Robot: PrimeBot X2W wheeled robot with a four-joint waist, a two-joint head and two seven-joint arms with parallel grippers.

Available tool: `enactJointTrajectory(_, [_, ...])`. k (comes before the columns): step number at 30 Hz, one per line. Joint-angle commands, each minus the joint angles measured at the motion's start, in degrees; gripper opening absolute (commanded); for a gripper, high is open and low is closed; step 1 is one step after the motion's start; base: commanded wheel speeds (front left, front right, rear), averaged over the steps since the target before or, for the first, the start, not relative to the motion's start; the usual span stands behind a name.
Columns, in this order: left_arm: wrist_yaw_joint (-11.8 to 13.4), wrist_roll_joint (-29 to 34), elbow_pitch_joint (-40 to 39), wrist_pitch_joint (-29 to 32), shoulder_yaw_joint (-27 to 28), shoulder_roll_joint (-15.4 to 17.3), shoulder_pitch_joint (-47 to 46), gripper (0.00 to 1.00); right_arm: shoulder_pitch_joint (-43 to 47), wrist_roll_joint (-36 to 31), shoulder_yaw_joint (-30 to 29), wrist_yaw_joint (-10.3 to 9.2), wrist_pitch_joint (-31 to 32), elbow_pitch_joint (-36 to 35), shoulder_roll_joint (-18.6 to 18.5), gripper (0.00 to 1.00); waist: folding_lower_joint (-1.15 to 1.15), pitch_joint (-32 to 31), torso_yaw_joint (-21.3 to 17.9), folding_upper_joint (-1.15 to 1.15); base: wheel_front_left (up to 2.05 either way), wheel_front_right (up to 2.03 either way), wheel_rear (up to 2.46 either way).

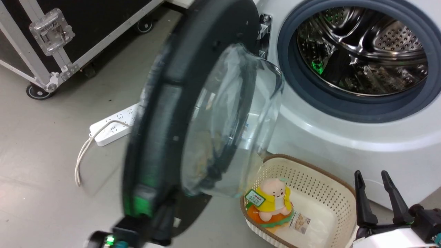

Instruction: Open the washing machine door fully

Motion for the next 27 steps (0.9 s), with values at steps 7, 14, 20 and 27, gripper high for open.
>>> enactJointTrajectory(7, [2.50, -4.31, 3.31, -3.69, 9.58, 1.83, -2.23, 0.00, -0.39, -2.34, -0.55, 0.06, -0.25, -0.69, 0.05, 1.00, 0.00, 2.99, 0.11, 0.00, 0.00, 0.00, 0.00])
enactJointTrajectory(14, [2.14, -8.00, 9.84, -6.01, 16.54, 4.74, -7.45, 0.00, 1.01, -4.17, -2.40, 0.06, 0.00, -2.60, 0.05, 1.00, 0.00, 6.23, 0.14, 0.00, 0.00, 0.00, 0.00])
enactJointTrajectory(20, [1.50, -11.02, 18.49, -9.09, 23.19, 8.73, -13.31, 0.00, 0.33, -5.33, -2.94, 0.06, 2.33, -5.93, -0.83, 1.00, 0.00, 9.89, -2.00, 0.00, 0.00, 0.00, 0.00])
enactJointTrajectory(27, [-1.18, -13.25, 28.02, -11.22, 25.86, 12.38, -19.51, 0.00, -0.34, -5.74, -3.38, 0.06, 4.14, -8.28, -1.69, 1.00, 0.00, 12.23, -3.49, 0.00, 0.00, 0.00, 0.00])
